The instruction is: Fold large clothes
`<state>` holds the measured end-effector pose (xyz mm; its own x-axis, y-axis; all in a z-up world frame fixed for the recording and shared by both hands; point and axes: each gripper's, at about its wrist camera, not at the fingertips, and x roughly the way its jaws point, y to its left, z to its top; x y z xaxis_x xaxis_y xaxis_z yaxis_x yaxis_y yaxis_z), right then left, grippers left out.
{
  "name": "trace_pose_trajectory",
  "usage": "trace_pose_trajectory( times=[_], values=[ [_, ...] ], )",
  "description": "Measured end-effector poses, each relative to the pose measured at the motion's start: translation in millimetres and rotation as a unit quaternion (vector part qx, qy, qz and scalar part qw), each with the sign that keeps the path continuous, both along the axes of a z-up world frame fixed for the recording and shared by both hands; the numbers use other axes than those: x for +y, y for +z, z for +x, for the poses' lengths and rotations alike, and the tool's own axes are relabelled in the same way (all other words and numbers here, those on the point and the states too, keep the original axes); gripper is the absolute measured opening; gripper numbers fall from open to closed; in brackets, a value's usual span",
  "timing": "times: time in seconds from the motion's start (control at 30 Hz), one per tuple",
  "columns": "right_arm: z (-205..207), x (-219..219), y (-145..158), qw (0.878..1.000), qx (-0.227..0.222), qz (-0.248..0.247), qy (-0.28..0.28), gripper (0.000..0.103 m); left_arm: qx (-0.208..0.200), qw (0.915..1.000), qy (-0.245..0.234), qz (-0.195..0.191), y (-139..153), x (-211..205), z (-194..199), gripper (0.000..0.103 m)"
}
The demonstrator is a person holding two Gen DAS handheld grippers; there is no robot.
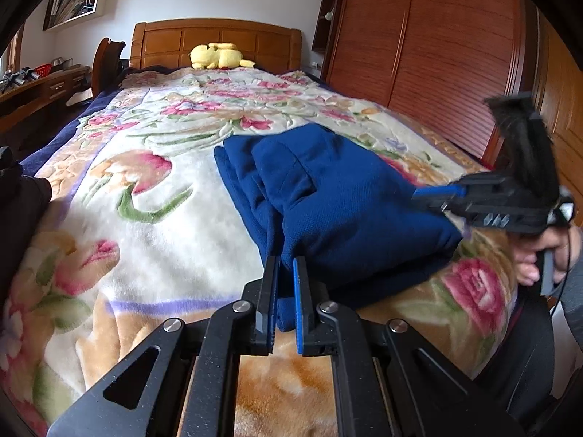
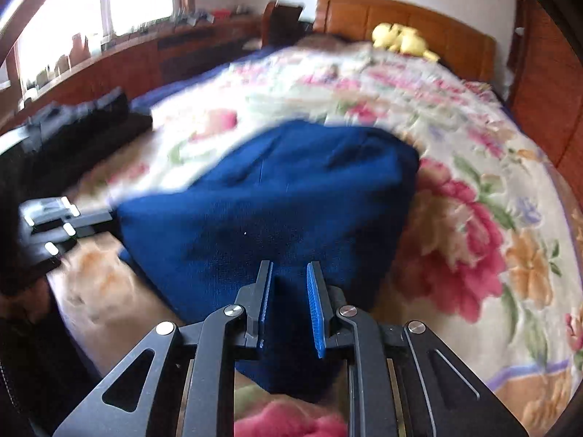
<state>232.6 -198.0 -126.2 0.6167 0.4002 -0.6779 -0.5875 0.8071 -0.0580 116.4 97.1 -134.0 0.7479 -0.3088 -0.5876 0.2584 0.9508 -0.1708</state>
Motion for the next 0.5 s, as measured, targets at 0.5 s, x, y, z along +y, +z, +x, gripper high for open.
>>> trace_pose_trajectory(
  times=[0.5],
  values=[
    [8, -1, -8, 1.0, 0.007, 0.005, 0.01, 0.019, -0.009, 0.9996, 0.025, 0.001, 8, 9, -16, 0.026]
  ],
)
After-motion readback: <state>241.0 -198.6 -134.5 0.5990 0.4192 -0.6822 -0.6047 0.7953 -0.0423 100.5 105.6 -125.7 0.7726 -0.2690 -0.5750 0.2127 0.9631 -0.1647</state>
